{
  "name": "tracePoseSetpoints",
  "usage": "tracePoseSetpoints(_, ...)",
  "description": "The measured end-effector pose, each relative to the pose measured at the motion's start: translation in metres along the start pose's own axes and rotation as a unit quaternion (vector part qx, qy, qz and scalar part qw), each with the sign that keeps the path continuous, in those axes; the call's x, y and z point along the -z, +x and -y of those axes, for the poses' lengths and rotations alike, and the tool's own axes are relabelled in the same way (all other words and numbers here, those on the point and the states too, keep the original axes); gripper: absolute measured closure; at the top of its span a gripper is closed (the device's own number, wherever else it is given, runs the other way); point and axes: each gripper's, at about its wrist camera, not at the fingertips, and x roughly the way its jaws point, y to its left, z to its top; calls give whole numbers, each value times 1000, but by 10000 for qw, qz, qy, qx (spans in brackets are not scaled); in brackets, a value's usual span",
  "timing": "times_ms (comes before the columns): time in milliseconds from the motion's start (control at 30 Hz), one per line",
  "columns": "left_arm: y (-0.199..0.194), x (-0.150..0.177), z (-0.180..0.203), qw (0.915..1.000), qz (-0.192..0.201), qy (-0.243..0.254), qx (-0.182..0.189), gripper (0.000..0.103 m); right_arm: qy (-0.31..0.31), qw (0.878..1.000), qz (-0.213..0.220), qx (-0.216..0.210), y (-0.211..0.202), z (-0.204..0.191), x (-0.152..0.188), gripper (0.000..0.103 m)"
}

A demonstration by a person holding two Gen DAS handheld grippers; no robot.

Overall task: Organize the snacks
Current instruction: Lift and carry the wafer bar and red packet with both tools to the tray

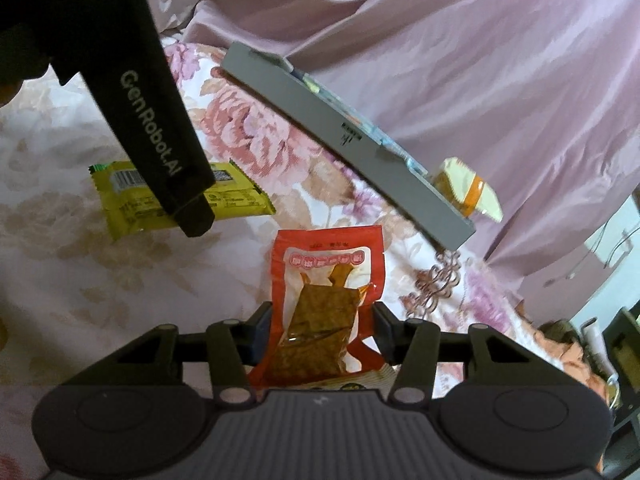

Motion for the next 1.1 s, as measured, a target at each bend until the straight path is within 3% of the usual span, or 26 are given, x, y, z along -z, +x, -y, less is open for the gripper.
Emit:
tracePoseSetpoints(533, -26, -33, -8, 9975, 647, -181, -198, 53, -6, 9938, 831, 739, -17, 12, -9, 47)
tracePoseSetpoints(1100, -41, -121, -25, 9880, 1505, 3, -354, 53, 260, 9780, 1742, 1117, -7, 54, -52, 46)
